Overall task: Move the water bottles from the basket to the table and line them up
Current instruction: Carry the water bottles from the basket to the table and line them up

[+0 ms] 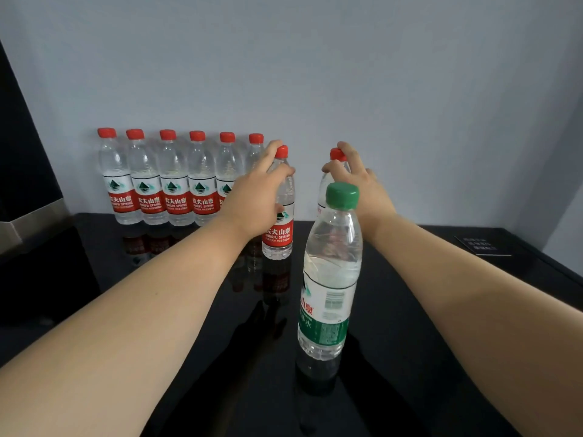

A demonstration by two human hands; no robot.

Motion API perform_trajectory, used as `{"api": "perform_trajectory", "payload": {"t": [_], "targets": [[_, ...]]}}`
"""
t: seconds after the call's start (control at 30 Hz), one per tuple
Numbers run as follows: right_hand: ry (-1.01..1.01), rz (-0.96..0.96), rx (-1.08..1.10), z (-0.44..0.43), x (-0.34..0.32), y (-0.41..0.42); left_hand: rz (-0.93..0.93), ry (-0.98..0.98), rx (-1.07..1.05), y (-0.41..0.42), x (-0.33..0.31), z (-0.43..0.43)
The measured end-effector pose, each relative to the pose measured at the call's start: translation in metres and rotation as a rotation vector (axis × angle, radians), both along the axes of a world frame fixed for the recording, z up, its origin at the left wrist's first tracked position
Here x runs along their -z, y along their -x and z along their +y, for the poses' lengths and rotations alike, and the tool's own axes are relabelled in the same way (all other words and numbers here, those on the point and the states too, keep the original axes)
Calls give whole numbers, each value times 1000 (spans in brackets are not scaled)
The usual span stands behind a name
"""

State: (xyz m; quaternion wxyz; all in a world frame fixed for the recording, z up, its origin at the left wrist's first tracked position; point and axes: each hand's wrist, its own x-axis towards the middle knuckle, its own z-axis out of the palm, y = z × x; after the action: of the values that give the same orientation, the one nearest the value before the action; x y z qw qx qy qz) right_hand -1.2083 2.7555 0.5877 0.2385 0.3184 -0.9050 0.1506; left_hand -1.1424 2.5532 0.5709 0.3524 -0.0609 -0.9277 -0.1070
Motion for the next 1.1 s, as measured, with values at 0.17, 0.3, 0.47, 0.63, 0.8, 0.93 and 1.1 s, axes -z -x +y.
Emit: {"api": "perform_trajectory", "payload": {"t": [0.17, 0.3, 0.47, 0.63, 0.8, 0.93, 1.1], "targets": [[-24, 25, 35, -26, -1, 33, -11, 31, -69, 32, -4, -3], [-28, 20, 66, -42, -1, 48, -19, 63, -75, 57, -6, -9], [-27, 25, 65, -55, -1, 65, -74, 108, -113, 86, -7, -15], [-17, 36, 66, -65, 1, 82, -93, 95, -126, 100, -10, -17], [-23, 52, 81, -73, 1, 94, -120, 107, -153, 106, -12, -18], [-20, 49, 87, -79, 1, 99, -144, 126, -161, 113, -14, -22], [-25, 54, 87, -84, 2, 105, -148, 138, -171, 118, -13, -27]]}}
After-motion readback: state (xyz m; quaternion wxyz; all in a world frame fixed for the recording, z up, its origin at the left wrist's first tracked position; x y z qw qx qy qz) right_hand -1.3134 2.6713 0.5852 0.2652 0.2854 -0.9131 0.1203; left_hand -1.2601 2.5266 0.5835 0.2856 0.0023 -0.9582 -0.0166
